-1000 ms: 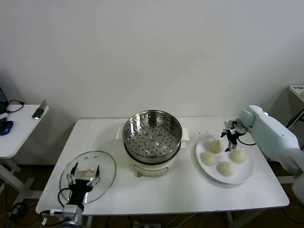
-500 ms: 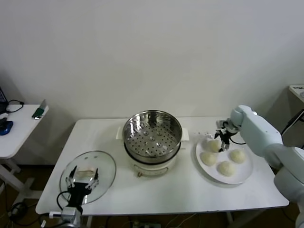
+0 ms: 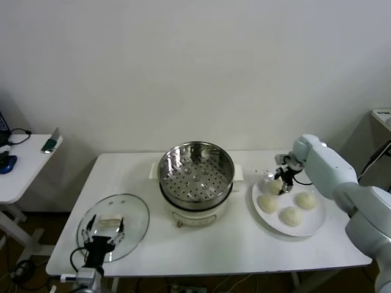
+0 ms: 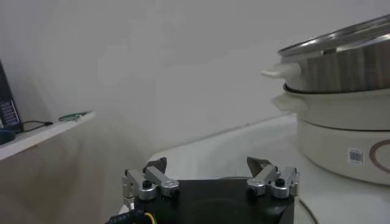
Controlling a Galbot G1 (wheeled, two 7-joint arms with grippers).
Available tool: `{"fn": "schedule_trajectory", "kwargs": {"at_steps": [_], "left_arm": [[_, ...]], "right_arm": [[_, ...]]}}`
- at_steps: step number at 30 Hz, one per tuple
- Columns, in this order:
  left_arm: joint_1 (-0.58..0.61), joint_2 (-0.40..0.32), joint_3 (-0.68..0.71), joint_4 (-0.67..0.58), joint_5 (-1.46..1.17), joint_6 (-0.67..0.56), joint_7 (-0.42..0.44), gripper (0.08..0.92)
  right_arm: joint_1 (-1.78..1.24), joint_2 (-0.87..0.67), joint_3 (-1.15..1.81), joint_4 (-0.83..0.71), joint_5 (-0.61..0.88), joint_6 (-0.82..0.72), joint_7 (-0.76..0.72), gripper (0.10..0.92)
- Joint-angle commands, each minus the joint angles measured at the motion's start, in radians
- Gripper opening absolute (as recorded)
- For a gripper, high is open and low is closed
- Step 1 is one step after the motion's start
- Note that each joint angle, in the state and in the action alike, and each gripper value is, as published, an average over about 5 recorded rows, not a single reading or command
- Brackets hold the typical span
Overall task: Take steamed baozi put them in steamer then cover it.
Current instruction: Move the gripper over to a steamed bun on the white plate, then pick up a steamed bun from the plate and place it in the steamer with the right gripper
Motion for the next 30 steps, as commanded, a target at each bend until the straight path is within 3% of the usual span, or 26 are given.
{"fn": "schedule_trajectory", "kwargs": {"at_steps": [1,13,24,30], "left_arm": [[0.001,-0.001,0.000,0.000,-0.001,0.000,0.000,0.823],[0.017,-0.003,-0.005,-0.021,-0.004,0.000,0.000,0.823],[0.027,-0.016,-0.012,-0.037,-0.001,0.005,-0.004,0.823],[0.032,-0.017,-0.014,-0.036,-0.002,0.006,-0.012,0.823]], "right_arm": [[0.002,-0.005,-0.001,0.015,0.000,0.001,-0.004,0.670],[0.254,-0.113,-0.308,0.295,0.199,0.107,-0.059,0.680],[0.521,0.049,-0.437,0.370,0.190,0.364,-0.044,0.683],[0.559,0.172,-0.456,0.397,0.070,0.476,-0.006,0.687]]}}
